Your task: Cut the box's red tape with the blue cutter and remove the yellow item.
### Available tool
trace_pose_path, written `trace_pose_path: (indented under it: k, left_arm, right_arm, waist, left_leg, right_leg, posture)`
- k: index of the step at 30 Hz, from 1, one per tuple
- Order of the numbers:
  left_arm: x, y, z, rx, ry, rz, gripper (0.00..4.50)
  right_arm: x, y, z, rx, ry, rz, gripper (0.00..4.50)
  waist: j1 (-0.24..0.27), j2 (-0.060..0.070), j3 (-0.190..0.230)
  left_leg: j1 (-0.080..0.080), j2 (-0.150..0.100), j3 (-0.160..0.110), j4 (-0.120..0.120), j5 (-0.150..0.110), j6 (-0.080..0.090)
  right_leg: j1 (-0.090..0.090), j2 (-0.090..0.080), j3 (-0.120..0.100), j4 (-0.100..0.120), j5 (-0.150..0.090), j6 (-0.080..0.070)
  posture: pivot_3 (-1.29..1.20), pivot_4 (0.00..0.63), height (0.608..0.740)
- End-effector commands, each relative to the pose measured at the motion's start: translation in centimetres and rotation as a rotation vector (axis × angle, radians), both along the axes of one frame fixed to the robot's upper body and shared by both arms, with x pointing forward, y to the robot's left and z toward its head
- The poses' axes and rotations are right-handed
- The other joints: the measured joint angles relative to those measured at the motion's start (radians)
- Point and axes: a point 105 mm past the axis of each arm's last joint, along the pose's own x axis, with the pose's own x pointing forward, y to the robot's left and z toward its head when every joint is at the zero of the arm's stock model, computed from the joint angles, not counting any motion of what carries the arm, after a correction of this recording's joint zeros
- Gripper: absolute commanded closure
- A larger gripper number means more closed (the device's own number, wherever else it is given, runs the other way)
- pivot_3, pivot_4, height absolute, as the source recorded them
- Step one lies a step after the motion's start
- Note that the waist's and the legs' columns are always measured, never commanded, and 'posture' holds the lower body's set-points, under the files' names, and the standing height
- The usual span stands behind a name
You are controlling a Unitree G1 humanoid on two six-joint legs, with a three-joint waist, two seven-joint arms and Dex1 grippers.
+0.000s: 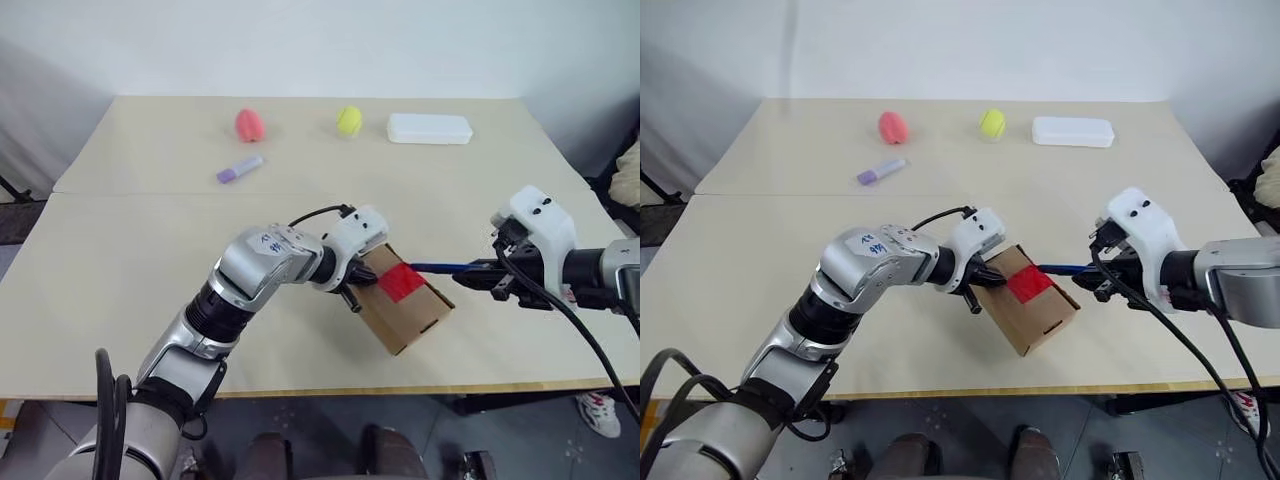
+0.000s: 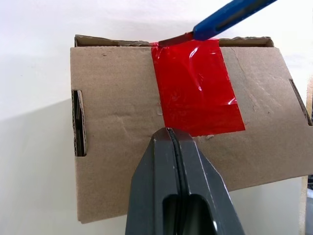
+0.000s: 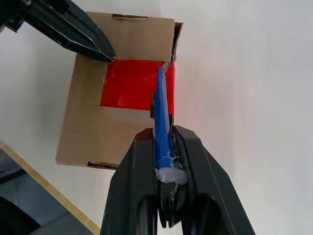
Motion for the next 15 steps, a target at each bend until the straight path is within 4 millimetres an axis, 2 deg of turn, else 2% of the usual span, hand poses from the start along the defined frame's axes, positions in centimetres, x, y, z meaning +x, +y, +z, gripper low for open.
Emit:
trace_pose_path:
  k: [1, 5, 9, 15]
  left_arm:
    - [-1.0, 0.9, -4.2, 0.123, 0.143, 0.032, 4.50]
    - [-1.1, 1.0, -4.2, 0.119, 0.146, 0.038, 4.50]
    - [-1.0, 1.0, -4.2, 0.117, 0.147, 0.045, 4.50]
    - [-0.8, 0.9, -4.1, 0.114, 0.143, 0.045, 4.50]
  right_arm:
    - [-0.4, -0.2, -1.0, -0.021, 0.060, 0.004, 4.34]
    - [-0.9, -0.8, -0.7, -0.036, 0.076, -0.003, 4.34]
    - [-2.4, -1.9, -0.3, -0.067, 0.119, -0.012, 4.34]
    - [-2.9, -2.1, -0.4, -0.070, 0.134, -0.011, 4.34]
  waist:
    - [0.000, 0.000, 0.000]
    - [0.004, 0.000, 0.000]
    - [0.012, 0.001, 0.000]
    - [0.011, 0.001, 0.000]
  left_leg:
    - [0.000, 0.000, 0.000, 0.000, 0.000, 0.000]
    - [-0.001, 0.000, 0.000, 0.000, 0.000, 0.000]
    - [-0.003, 0.000, -0.002, 0.000, -0.001, 0.001]
    - [-0.003, -0.001, -0.001, -0.001, -0.003, 0.004]
  right_leg:
    - [0.000, 0.000, 0.000, 0.000, 0.000, 0.000]
    - [0.000, 0.000, 0.000, -0.001, 0.000, 0.000]
    - [0.000, 0.000, -0.001, -0.004, 0.000, 0.000]
    - [0.001, 0.000, -0.001, -0.008, 0.000, 0.000]
  posture:
    - [0.00, 0.150, 0.740]
    - [0.00, 0.150, 0.740]
    - [0.00, 0.150, 0.740]
    - [0.00, 0.150, 0.740]
